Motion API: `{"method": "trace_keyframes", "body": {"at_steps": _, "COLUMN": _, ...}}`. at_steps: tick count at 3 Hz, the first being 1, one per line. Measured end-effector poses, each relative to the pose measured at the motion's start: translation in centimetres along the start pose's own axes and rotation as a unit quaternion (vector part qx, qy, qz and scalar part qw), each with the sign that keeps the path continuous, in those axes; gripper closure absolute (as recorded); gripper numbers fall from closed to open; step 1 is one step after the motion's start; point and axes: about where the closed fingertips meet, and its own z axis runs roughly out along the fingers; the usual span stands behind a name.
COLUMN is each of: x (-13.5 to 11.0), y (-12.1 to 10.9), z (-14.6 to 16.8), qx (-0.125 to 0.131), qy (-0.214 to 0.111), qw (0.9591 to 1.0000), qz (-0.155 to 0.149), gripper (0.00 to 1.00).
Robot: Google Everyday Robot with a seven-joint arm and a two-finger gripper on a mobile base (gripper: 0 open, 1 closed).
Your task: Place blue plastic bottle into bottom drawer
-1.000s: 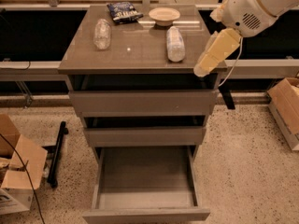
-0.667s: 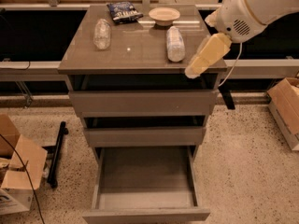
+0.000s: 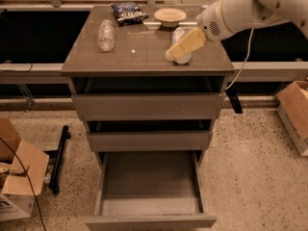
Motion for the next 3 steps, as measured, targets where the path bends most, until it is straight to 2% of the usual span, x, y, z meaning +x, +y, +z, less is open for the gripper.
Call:
{"method": "trace_keyframes", "body": {"at_steps": 1, "x": 0.2, "y": -3.2, "z": 3.6, "qx": 0.012, "qy": -0.016, "qw": 0.9993, "qz": 0.031, "gripper": 0.0}}
{"method": "trace_keyframes", "body": {"at_steps": 2, "x": 0.3, "y": -3.4, "z": 3.9, "qx": 0.012, "qy": -0.017, "qw": 0.9992, "qz": 0.033, "gripper": 0.0}}
{"method": "trace_keyframes", "body": {"at_steps": 3, "x": 2.2, "y": -3.4, "z": 5.4, "qx": 0.017, "qy": -0.007, "qw": 0.9976, "qz": 0.066, "gripper": 0.0}}
